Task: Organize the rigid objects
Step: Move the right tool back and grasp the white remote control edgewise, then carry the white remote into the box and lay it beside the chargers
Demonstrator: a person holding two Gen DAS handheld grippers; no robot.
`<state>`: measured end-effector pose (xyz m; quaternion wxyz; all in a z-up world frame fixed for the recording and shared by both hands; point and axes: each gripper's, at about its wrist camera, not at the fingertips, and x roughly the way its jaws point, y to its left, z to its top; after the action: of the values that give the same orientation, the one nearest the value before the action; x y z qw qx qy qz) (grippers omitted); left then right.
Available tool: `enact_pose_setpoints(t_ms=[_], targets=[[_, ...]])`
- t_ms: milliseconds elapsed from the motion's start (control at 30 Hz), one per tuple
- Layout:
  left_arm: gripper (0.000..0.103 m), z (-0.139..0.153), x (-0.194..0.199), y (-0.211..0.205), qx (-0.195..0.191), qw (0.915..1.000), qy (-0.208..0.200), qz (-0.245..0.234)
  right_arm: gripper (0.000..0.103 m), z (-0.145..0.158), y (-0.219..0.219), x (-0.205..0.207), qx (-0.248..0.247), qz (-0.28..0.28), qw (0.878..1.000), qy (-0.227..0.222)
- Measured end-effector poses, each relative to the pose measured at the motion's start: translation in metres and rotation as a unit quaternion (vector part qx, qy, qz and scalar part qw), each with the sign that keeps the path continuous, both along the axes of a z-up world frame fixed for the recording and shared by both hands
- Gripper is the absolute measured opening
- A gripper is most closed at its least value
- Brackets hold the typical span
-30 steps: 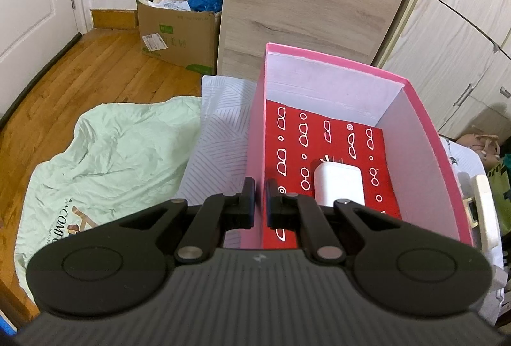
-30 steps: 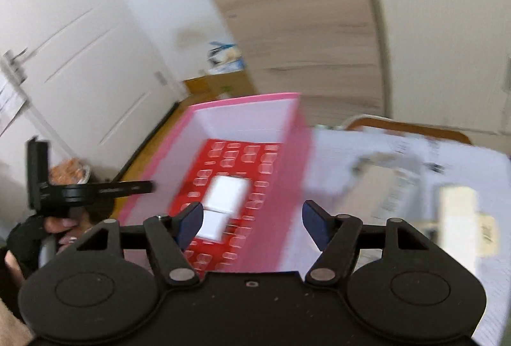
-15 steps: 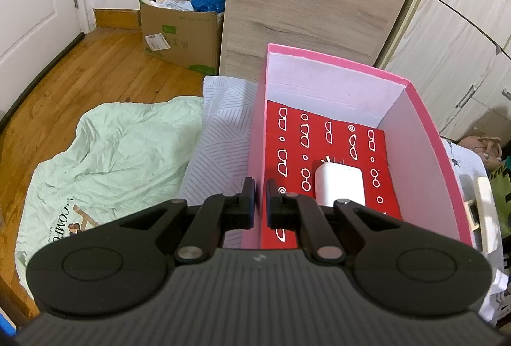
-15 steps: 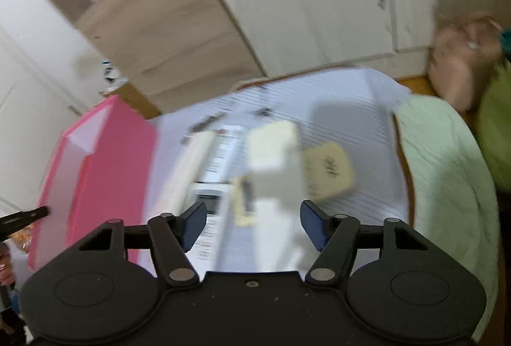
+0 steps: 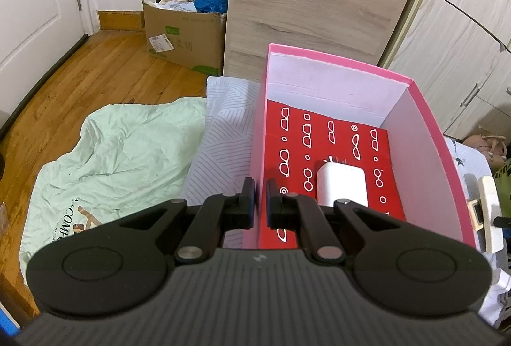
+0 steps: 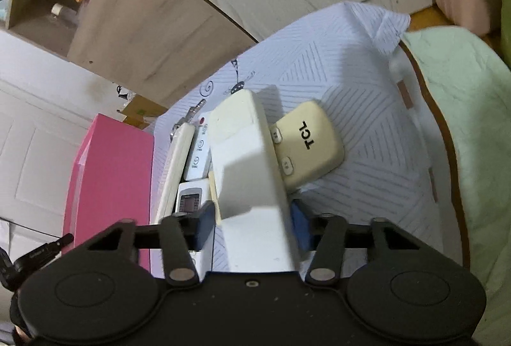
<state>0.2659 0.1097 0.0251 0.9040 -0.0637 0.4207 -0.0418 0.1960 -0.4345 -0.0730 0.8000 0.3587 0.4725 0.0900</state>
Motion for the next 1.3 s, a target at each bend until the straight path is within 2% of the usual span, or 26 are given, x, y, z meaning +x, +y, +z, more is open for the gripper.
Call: enact_pose_setpoints(t_ms=[67,200,333,433,633,767,1033,1300], targets=[[0.006,0.0,0.001,0.002,0.002,1.0,0.0,-0.002,0.035,0.001,0.0,-0.002,0.017,0.003,1.0,0.002],[0.006,0.0,0.001,0.003,0.0,1.0,0.001,-0.001,0.021,0.019,0.008,-0.006,0.012,0.018,1.0,-0.018],[0.006,0.0,0.001,0.002,0.003,1.0,0.002,0.002,0.02,0.037,0.032,-0.008,-0.053,0.045,0.997,-0.032],[0.006,0.0,0.001,0.001,0.004,1.0,0.002,0.003,0.02,0.047,0.057,-0.007,-0.124,0.075,0.988,-0.045],[0.006,0.0,0.001,0.001,0.004,1.0,0.001,0.001,0.024,0.055,0.089,0.0,-0.202,0.113,0.971,-0.06],[0.006,0.0,0.001,0.001,0.004,1.0,0.001,0.001,0.021,0.052,0.101,0.008,-0.217,0.117,0.968,-0.051],[0.006,0.0,0.002,0.002,-0.002,1.0,0.002,0.001,0.02,0.077,0.108,-0.003,-0.232,0.087,0.965,-0.082],[0.006,0.0,0.003,0.003,-0.004,1.0,0.004,0.001,0.02,0.098,0.115,-0.011,-0.193,0.058,0.972,-0.121]])
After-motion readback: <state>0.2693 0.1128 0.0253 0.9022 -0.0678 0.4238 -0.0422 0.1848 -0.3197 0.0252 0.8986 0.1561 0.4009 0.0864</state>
